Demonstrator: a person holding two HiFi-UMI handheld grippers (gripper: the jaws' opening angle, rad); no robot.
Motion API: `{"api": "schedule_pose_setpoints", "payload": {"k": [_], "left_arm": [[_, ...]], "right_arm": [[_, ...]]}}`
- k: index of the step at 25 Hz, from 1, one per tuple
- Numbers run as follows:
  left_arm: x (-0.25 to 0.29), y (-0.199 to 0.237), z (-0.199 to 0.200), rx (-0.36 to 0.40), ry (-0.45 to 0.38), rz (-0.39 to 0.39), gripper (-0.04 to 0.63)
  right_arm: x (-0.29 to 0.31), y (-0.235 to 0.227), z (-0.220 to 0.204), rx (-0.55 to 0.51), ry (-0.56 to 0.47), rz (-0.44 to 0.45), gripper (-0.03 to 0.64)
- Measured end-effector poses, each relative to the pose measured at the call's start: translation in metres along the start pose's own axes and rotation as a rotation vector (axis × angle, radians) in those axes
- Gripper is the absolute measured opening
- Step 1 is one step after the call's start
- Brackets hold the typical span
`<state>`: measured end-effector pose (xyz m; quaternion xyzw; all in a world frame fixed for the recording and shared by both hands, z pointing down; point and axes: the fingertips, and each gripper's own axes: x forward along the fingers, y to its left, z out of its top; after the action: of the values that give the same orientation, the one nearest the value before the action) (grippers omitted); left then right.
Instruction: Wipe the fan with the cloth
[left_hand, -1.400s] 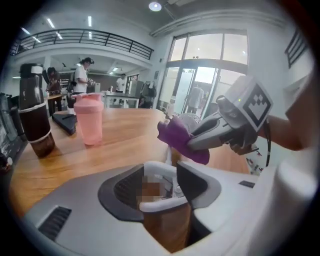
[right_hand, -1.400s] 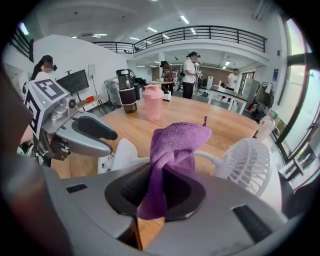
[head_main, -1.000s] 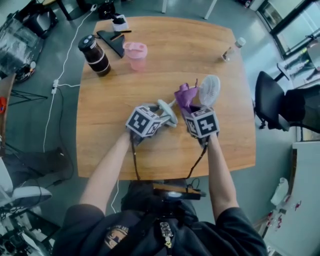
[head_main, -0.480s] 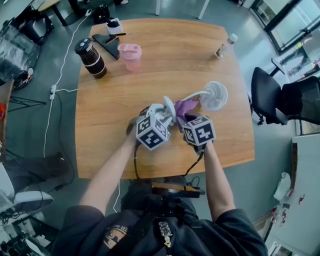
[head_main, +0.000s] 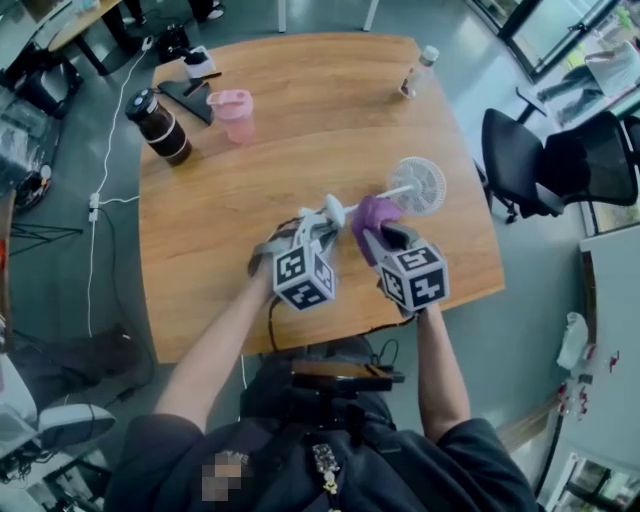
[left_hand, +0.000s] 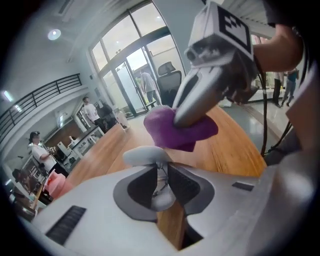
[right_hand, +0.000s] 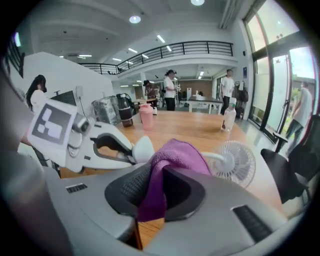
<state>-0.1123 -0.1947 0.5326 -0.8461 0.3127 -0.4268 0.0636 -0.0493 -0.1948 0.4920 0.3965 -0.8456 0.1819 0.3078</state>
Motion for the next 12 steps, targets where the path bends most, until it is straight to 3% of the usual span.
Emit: {"api": "schedule_pose_setpoints", "payload": {"k": [3, 7, 12], "left_arm": [[-0.002, -0.006, 0.002, 0.006, 0.001, 0.001, 0.075], [-0.002, -0.006, 0.005, -0.024, 0.004, 0.019, 0.074], [-0.001, -0.019, 0.006, -0.022, 0.041, 0.028, 0.071]], "right_arm": [[-0.001, 0.016, 0.032, -0.06, -0.059, 0.073, 0.078], [0.022, 0.01, 0.041, -0.088, -0.019, 0.146, 0.078], [0.022, -0.05, 0.025, -0.067, 0.043, 0.085, 0.078]]}}
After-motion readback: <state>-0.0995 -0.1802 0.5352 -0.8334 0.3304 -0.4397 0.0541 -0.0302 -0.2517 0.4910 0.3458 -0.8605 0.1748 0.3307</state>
